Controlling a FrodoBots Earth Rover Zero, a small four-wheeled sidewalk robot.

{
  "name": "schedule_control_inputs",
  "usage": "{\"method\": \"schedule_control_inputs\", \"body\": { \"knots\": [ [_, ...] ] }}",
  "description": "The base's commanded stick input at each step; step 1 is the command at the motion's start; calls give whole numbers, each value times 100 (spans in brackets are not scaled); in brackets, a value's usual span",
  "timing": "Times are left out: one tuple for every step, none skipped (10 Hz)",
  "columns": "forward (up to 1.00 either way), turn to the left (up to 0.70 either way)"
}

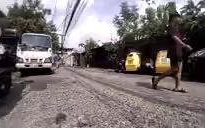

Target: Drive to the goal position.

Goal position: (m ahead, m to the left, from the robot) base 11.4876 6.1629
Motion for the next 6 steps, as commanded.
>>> {"method": "schedule_control_inputs", "body": {
  "knots": [
    [70, 27],
    [70, 26],
    [70, 12],
    [70, 0],
    [70, 0],
    [70, 0]
  ]
}}
